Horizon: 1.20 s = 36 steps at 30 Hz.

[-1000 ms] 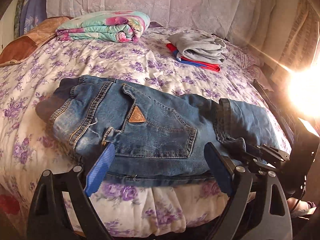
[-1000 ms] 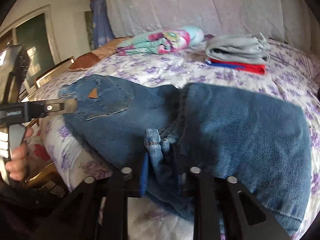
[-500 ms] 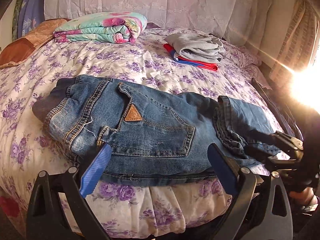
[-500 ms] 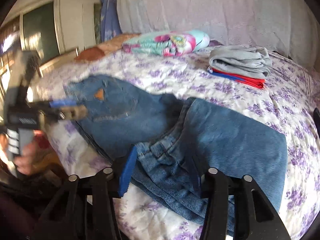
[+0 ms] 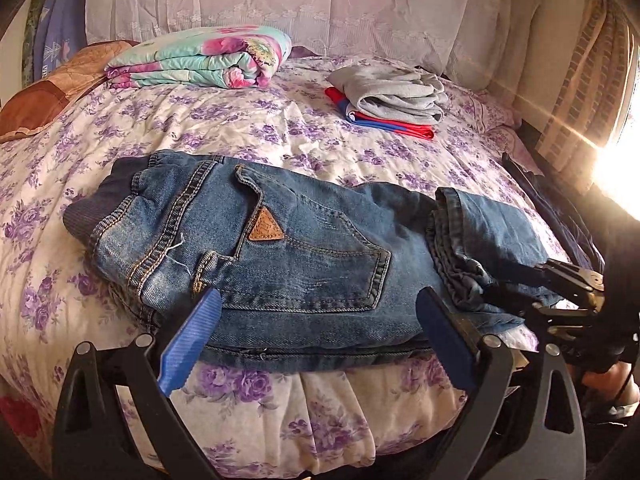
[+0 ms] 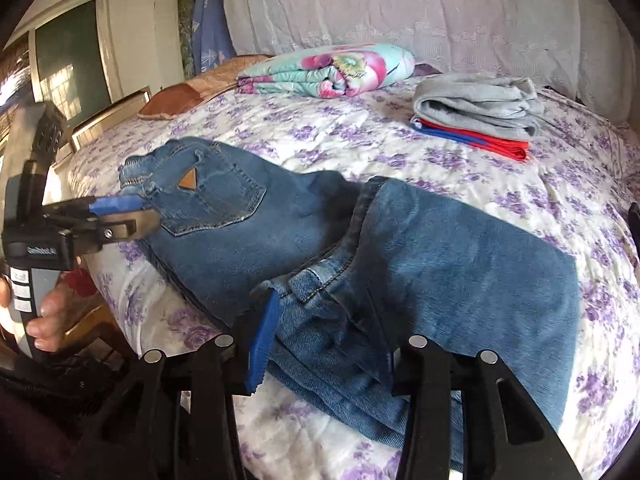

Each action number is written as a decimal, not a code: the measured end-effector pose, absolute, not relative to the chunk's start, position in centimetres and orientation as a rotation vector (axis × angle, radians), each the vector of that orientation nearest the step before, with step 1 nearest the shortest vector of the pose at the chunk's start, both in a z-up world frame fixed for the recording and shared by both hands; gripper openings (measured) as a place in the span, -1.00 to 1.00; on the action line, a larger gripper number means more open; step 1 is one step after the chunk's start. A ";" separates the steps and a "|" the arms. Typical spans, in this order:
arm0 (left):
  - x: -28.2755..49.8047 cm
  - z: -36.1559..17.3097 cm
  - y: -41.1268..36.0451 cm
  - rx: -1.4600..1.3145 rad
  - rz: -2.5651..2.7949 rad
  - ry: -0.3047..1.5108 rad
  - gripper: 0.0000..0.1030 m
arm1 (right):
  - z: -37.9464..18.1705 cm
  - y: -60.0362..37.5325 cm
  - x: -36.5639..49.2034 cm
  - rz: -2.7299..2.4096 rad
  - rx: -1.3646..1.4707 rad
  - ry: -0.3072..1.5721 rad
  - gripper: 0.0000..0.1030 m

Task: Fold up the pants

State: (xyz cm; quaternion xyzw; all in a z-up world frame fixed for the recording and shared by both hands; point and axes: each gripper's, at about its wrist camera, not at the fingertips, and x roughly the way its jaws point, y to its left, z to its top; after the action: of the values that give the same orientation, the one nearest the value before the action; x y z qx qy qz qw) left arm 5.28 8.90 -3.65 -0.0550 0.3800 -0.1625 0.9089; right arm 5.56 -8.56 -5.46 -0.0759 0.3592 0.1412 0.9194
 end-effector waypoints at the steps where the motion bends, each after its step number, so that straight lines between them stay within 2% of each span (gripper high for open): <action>1: 5.3 -3.7 8.9 -0.114 -0.337 0.786 0.85 | -5.6 -8.2 5.8 0.291 -0.166 0.743 -0.19; 2: 5.4 -3.7 9.0 -0.117 -0.339 0.789 0.85 | -5.7 -7.9 5.9 0.288 -0.180 0.740 -0.21; 4: 5.5 -3.6 9.0 -0.124 -0.343 0.791 0.85 | -5.6 -7.6 6.4 0.294 -0.193 0.741 -0.47; 5: 5.5 -3.6 9.1 -0.126 -0.344 0.791 0.85 | -5.4 -7.8 6.5 0.302 -0.170 0.749 -0.67; 6: 5.5 -3.6 9.1 -0.125 -0.344 0.791 0.85 | -5.2 -8.2 6.6 0.302 -0.144 0.752 -0.69; 15: 5.4 -3.5 9.2 -0.136 -0.344 0.786 0.85 | -0.4 -9.8 4.8 0.433 0.048 0.660 -0.71; 21: 4.8 -3.0 10.1 -0.157 -0.325 0.770 0.85 | -6.4 -9.2 7.6 0.403 0.076 0.822 -0.66; 24: 4.1 -2.4 11.4 -0.182 -0.297 0.756 0.85 | -7.1 -9.7 7.2 0.424 0.100 0.792 -0.65; 26: 3.7 -2.0 13.0 -0.223 -0.263 0.752 0.85 | -7.0 -9.5 6.9 0.423 0.089 0.776 -0.61; 28: 3.4 -2.0 15.2 -0.294 -0.229 0.767 0.85 | -6.9 -9.5 6.3 0.428 0.090 0.751 -0.41; 29: 3.3 -2.2 16.7 -0.347 -0.208 0.779 0.85 | -6.6 -9.6 5.8 0.440 0.099 0.730 -0.10; 30: 3.2 -2.5 18.0 -0.397 -0.196 0.792 0.85 | -6.1 -9.5 5.1 0.451 0.099 0.693 0.11; 32: 3.3 -3.5 20.1 -0.490 -0.181 0.829 0.85 | -5.1 -9.0 3.5 0.462 0.070 0.607 0.31; 36: 4.5 -6.4 22.1 -0.696 -0.192 0.896 0.85 | -4.2 -7.7 1.9 0.464 -0.002 0.534 0.37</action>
State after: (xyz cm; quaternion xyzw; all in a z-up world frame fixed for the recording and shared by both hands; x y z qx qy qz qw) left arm 4.52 22.09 -6.42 -0.3290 0.4239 -0.0908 0.8389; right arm 1.95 -7.71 -4.22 -0.0011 0.2614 0.2272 0.9381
